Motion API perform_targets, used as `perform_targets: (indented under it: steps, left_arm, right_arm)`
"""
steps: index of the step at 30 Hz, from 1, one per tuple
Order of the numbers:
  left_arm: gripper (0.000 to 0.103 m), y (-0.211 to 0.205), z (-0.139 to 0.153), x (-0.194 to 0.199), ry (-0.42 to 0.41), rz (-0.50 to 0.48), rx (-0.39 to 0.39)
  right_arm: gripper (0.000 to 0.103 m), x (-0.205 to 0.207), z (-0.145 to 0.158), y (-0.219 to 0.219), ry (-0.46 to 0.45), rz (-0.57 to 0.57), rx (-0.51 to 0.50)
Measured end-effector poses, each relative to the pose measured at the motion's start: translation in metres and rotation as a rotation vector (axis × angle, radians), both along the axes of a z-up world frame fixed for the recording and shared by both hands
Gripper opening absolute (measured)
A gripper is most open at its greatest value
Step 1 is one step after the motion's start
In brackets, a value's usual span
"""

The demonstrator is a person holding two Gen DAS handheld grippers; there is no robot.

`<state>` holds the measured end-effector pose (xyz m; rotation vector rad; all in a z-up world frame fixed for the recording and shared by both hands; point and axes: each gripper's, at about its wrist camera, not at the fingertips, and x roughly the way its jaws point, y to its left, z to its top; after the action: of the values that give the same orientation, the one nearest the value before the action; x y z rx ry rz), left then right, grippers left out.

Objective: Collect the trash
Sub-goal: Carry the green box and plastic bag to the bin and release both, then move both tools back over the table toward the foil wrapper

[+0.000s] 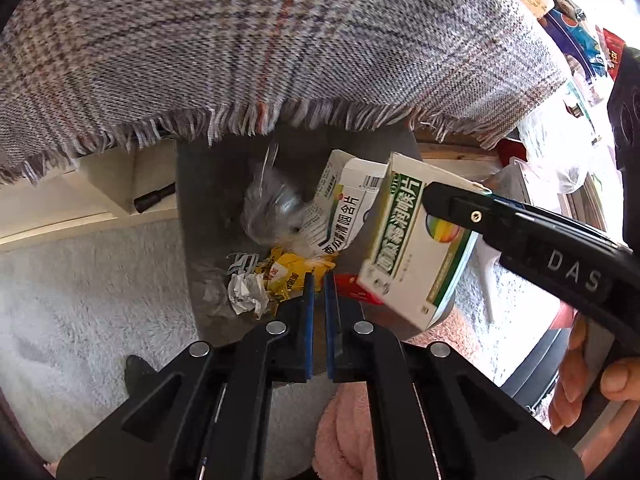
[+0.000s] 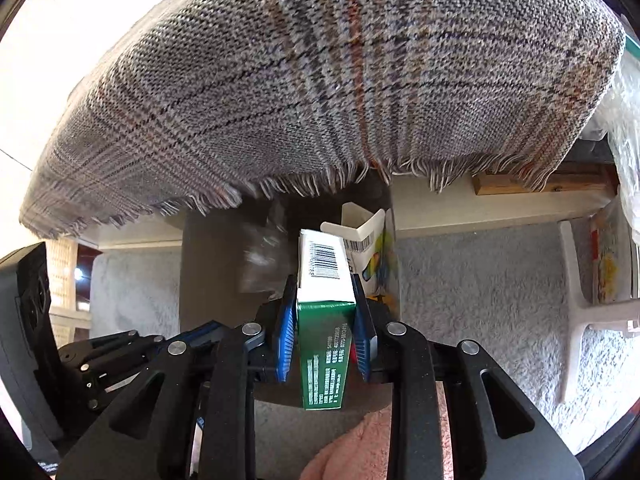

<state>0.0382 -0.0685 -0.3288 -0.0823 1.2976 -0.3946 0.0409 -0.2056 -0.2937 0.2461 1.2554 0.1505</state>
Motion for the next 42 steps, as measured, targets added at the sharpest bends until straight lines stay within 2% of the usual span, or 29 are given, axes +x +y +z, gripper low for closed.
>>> perform_targets:
  steps: [1, 2, 3, 6, 8, 9, 11, 14, 16, 23, 26, 30, 37, 42]
  left_arm:
    - [0.005, 0.005, 0.003, -0.001, -0.006, 0.006, 0.004]
    - [0.011, 0.007, 0.005, -0.001, -0.010, 0.010, 0.006]
    - [0.016, 0.009, 0.007, -0.002, -0.017, 0.016, 0.007]
    - [0.032, 0.018, 0.015, -0.006, -0.036, 0.038, 0.018]
    - [0.046, 0.024, 0.023, -0.009, -0.053, 0.048, 0.027]
    - [0.050, 0.025, 0.026, -0.011, -0.060, 0.052, 0.033]
    - [0.071, 0.028, 0.037, -0.015, -0.081, 0.057, 0.030]
    - [0.092, 0.033, 0.059, -0.022, -0.125, 0.059, 0.031]
    - [0.095, 0.031, 0.076, -0.024, -0.159, 0.052, 0.034]
    - [0.095, 0.039, 0.137, -0.019, -0.249, 0.058, 0.012]
    - [0.095, 0.042, 0.161, -0.005, -0.290, 0.059, 0.017]
    - [0.095, 0.044, 0.184, 0.027, -0.321, 0.058, 0.033]
    - [0.095, 0.044, 0.199, 0.092, -0.342, 0.070, 0.043]
    - [0.095, 0.040, 0.194, 0.143, -0.326, 0.092, 0.048]
  right_arm:
    - [0.033, 0.001, 0.001, -0.001, -0.003, -0.005, 0.000]
    - [0.047, 0.000, 0.004, -0.003, -0.009, -0.013, 0.000]
    - [0.052, -0.001, 0.006, -0.004, -0.017, -0.017, 0.003]
    - [0.057, -0.005, 0.016, -0.005, -0.045, -0.023, -0.007]
    - [0.071, -0.009, 0.025, -0.005, -0.071, -0.020, -0.036]
    - [0.075, -0.010, 0.030, -0.005, -0.089, -0.020, -0.052]
    - [0.093, -0.013, 0.042, -0.005, -0.121, -0.014, -0.083]
    - [0.100, -0.017, 0.059, -0.007, -0.162, -0.002, -0.124]
    - [0.099, -0.019, 0.073, -0.011, -0.185, 0.005, -0.125]
    - [0.100, -0.014, 0.134, -0.036, -0.263, -0.022, -0.079]
    - [0.100, -0.004, 0.156, -0.043, -0.292, -0.024, -0.057]
    - [0.100, 0.022, 0.175, -0.050, -0.315, -0.038, -0.078]
    - [0.100, 0.082, 0.183, -0.057, -0.301, -0.058, -0.074]
    - [0.100, 0.131, 0.177, -0.055, -0.278, -0.065, -0.060]
